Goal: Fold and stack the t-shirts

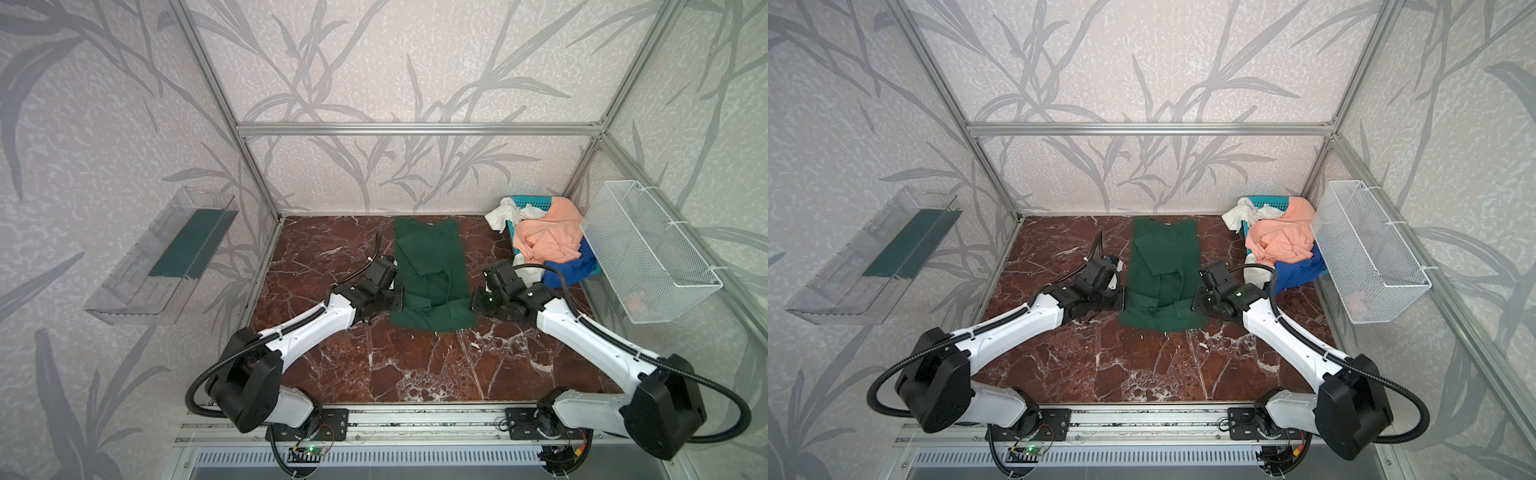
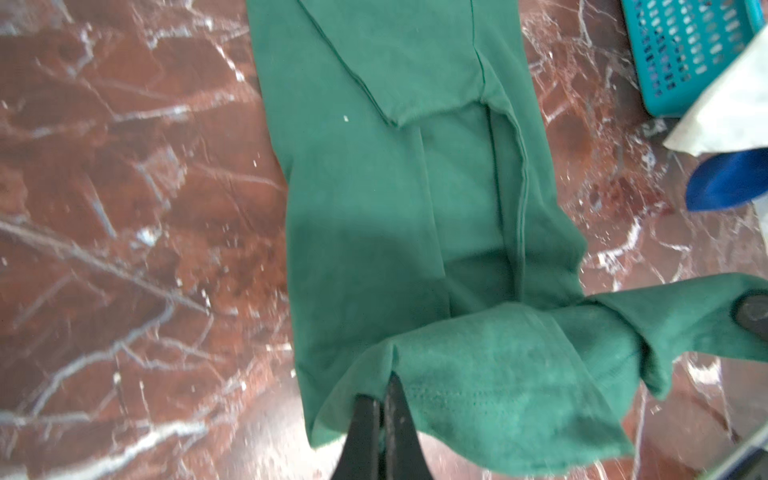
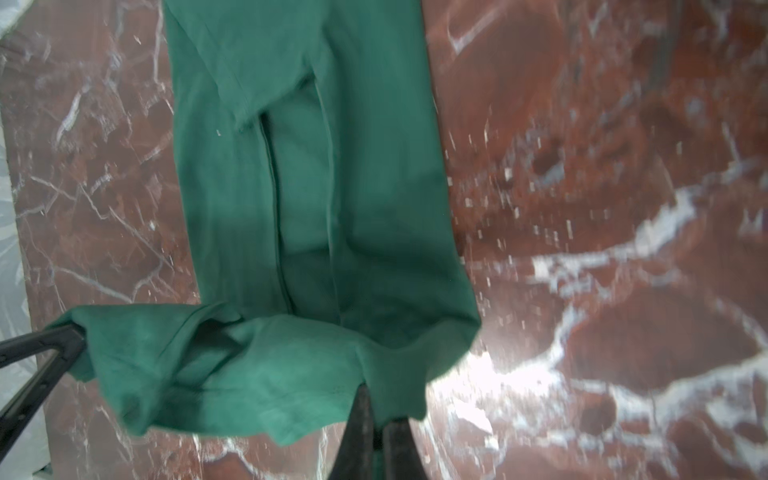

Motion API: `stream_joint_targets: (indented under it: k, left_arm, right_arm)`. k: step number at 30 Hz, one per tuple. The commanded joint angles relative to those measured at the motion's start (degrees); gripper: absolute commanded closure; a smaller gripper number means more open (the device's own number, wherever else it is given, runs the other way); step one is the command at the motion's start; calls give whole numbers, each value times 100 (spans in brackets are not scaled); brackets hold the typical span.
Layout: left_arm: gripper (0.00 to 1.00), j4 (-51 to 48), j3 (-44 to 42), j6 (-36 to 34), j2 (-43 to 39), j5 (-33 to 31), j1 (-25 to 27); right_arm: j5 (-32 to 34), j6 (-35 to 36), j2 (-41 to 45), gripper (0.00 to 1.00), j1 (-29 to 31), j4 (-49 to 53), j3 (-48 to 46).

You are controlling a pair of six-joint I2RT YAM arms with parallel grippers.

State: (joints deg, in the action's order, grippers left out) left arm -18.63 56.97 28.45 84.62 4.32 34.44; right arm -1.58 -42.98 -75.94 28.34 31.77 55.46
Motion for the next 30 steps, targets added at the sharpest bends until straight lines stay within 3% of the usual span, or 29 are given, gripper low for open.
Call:
stream_joint_targets:
  k: [1, 12, 25, 26, 27, 29, 30]
  left_arm:
    - [100, -48, 456, -218, 320, -151, -160]
    - [100, 143, 1331, -340, 1396, -122, -531]
    - [100, 292, 1988, -459, 2284, 482, -945]
    - [100, 343, 2013, -438, 2333, 514, -983]
    - [91, 396, 2024, -436, 2382, 517, -1023]
    - [48, 434, 2073, -463, 2477, 590, -1125]
    - [40, 391, 2098, -514, 2477, 722, -1161]
  right_arm:
    - [-244, 564, -409, 100, -185, -136, 558]
    - [-566, 606, -1788, 100, -638, -248, 1426]
    - [-1120, 805, -3088, 100, -1118, -217, 2274]
    - [-1178, 833, -3197, 90, -1143, -180, 2377]
    - [-1231, 831, -3311, 78, -1186, -107, 2484]
    - [-1366, 826, -3507, 46, -1330, 167, 2742]
    - [-1385, 851, -3545, 35, -1389, 266, 2798]
